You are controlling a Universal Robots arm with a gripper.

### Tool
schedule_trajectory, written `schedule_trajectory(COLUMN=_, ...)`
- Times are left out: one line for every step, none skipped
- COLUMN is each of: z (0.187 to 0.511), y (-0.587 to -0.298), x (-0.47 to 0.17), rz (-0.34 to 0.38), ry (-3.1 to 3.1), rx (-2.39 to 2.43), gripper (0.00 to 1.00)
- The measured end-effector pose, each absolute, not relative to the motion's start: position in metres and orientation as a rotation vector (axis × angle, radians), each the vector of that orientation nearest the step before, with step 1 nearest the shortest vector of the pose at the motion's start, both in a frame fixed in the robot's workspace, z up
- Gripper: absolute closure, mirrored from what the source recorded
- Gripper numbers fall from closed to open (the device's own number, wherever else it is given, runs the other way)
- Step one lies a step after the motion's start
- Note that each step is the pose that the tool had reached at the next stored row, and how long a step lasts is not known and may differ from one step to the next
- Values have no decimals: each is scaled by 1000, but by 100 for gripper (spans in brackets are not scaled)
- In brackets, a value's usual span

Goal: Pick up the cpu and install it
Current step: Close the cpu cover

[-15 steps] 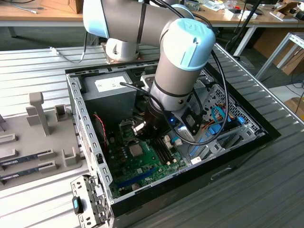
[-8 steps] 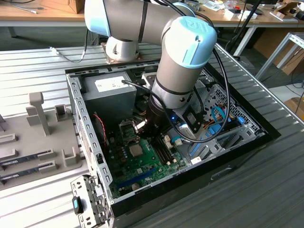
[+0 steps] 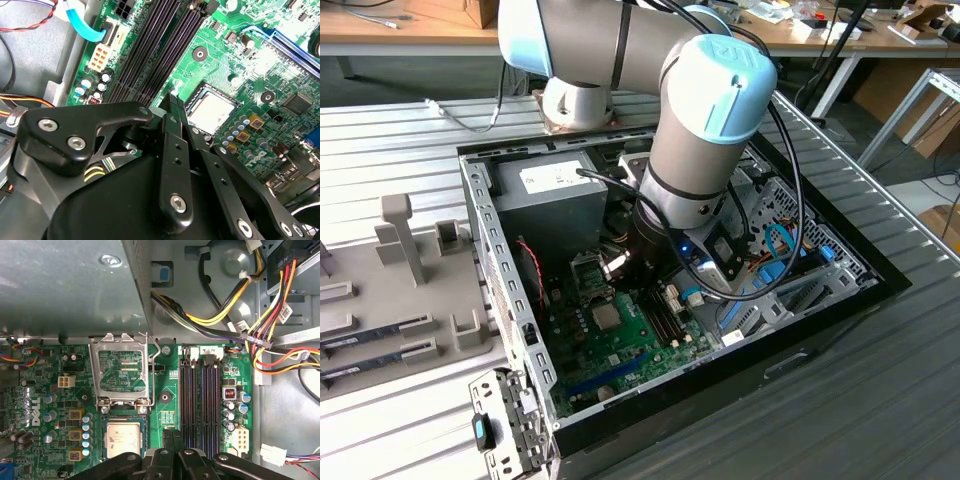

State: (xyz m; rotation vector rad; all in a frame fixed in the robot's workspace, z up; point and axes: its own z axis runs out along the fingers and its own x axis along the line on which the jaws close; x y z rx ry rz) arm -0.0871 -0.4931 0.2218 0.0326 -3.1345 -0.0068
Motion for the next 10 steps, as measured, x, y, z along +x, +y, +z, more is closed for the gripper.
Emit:
schedule_trajectory(z=222, y=-493, x=-87, rz=-7, ry=-3135, rx=33, gripper=89)
schedule_trajectory(z=222, y=-493, x=-87, rz=-31, ry=-3134, rx=33, gripper=89)
schedule_trajectory(z=221, y=-492, x=-87, rz=-89, ry=-3134, rx=33, gripper=89)
schedule_trajectory(z=221, y=-491, x=-87, rz=-105, ry=-3133, rx=33, gripper=89)
schedule_trajectory(z=221, y=-490, x=-87, rz=-117, ry=-3133, rx=33, gripper=89)
schedule_trajectory(z=220, y=-487, x=-87, rz=-131, ry=-3132, rx=33, gripper=89)
schedule_trajectory(z=220, y=-486, x=-87, rz=-141, ry=-3132, rx=33, gripper=89)
schedule_trajectory(z=220, y=-484, x=-86, rz=-146, ry=-3132, rx=35, gripper=89)
schedule_trajectory(z=220, y=-482, x=-86, rz=-148, ry=-3131, rx=42, gripper=89)
schedule_trajectory(z=220, y=-481, x=-85, rz=-149, ry=-3131, rx=45, gripper=89)
